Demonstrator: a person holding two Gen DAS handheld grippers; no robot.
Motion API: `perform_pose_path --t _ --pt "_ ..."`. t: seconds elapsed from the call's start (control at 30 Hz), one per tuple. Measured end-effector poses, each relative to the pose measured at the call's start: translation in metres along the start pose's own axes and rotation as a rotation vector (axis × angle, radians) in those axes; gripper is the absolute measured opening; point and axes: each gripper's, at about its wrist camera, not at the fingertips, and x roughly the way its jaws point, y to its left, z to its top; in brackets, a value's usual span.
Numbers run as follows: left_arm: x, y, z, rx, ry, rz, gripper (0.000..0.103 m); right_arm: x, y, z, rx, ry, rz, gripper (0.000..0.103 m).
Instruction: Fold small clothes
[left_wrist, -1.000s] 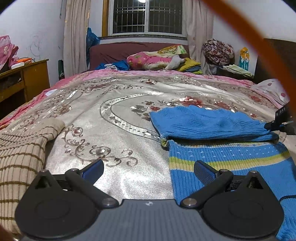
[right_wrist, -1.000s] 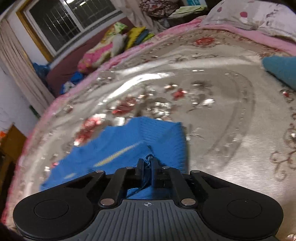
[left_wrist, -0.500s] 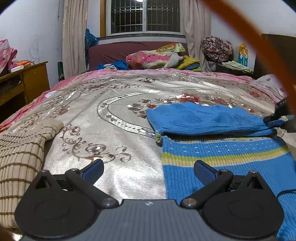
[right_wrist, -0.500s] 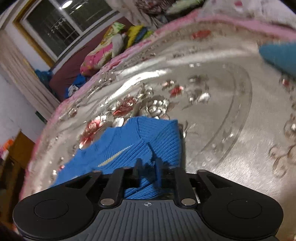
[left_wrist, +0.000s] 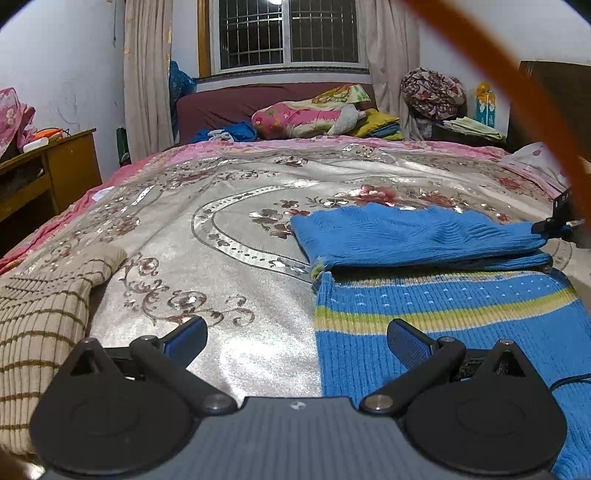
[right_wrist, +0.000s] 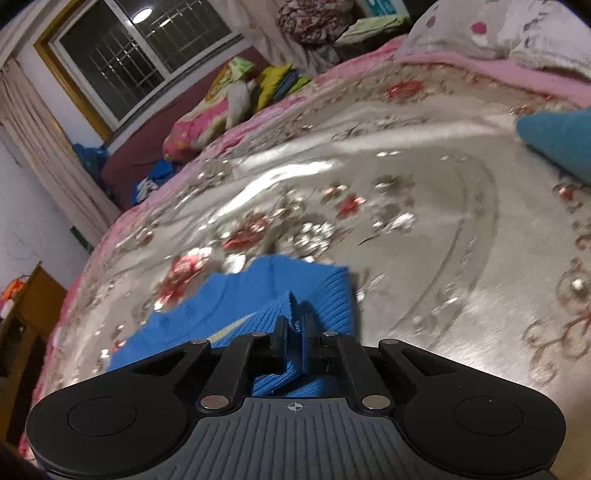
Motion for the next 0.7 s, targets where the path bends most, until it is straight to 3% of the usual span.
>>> perform_pose_path --t 0.07,0.1,0.27,0.47,0.63,0.7 --pt "0.0 -0.002 -0.001 -0.002 0.012 -0.009 0.103 0.007 0.003 -0.002 -0.06 0.044 -0.029 0.008" --pt "-0.001 -0.004 -0.001 0.002 0.016 -0.011 0.103 0.01 0.006 -0.004 -0.075 0.06 -0.041 0.014" --pt "-0.012 -0.013 -0.004 0.057 0.018 -0.011 0.103 -0.005 0.016 -0.006 -0.082 0.043 -0.054 0.015" --pt "-0.024 -0.018 -0.014 0.088 0.06 -0.036 0.103 -0.064 0.027 -0.023 -0.171 0.089 0.068 0.022" --pt "-0.044 -0.019 -0.018 0.095 0.059 -0.053 0.103 -0.126 0.021 -0.044 -0.221 0.12 0.103 0.022" --pt "-0.053 -0.017 -0.02 0.079 0.068 -0.065 0.103 -0.146 0.015 -0.053 -0.216 0.143 0.116 0.026"
